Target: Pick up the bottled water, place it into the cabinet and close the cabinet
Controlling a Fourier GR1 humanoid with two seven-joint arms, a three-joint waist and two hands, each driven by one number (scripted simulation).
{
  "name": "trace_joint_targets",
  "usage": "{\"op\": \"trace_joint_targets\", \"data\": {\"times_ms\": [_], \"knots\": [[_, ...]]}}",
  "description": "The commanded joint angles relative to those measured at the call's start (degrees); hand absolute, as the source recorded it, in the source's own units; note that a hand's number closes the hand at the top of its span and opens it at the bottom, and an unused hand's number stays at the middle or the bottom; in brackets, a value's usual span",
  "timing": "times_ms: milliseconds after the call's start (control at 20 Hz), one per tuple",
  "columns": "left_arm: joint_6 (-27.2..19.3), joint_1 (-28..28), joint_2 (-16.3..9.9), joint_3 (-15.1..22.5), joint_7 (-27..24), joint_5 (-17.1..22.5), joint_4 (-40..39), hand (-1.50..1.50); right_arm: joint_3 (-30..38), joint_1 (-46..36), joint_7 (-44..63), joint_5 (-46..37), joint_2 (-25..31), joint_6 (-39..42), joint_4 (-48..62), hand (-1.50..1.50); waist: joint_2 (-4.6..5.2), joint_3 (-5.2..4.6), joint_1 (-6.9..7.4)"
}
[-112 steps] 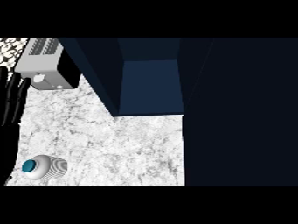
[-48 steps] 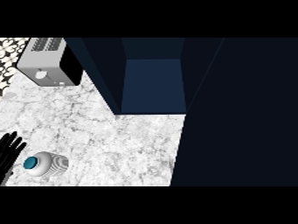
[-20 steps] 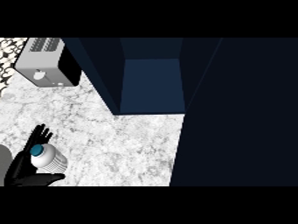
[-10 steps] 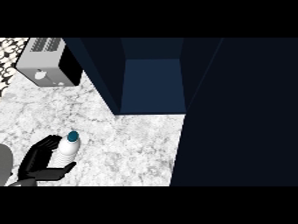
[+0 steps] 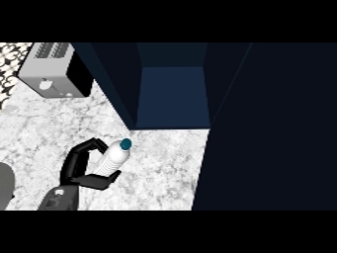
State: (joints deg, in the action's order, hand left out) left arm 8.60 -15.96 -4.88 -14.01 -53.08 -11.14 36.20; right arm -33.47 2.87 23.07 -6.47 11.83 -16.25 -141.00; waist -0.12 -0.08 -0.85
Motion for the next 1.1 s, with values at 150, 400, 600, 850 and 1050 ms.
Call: {"op": "trace_joint_targets", "data": {"times_ms": [150,400,600,850,1050], "knots": [[-5.33,-1.76,4.76,5.77,2.72,6.34,6.72,1.50,-1.15,0.44,4.08,-4.99,0.16,-0.64,-5.55,-1.50,-0.11,0.07,0.63],[-6.35,-3.21,4.84,12.81,8.80,16.29,10.30,1.50,-0.71,5.01,0.41,-2.96,2.91,-0.06,-7.72,-1.50,-0.15,0.08,0.24],[-12.70,-5.83,4.86,23.25,15.63,26.28,15.42,1.50,-0.09,3.70,-2.03,-1.89,1.70,-1.11,-3.97,-1.50,-0.12,0.06,0.01],[-20.35,-4.89,4.87,28.47,23.61,27.02,27.15,1.50,-2.59,3.12,1.74,-4.88,1.73,-1.71,-5.92,-1.50,-0.11,0.06,0.44],[-23.77,-8.13,4.88,30.99,24.29,30.59,25.24,1.50,-3.85,4.26,-3.65,-5.19,0.03,-2.50,-1.25,-1.50,0.06,0.06,0.31]]}}
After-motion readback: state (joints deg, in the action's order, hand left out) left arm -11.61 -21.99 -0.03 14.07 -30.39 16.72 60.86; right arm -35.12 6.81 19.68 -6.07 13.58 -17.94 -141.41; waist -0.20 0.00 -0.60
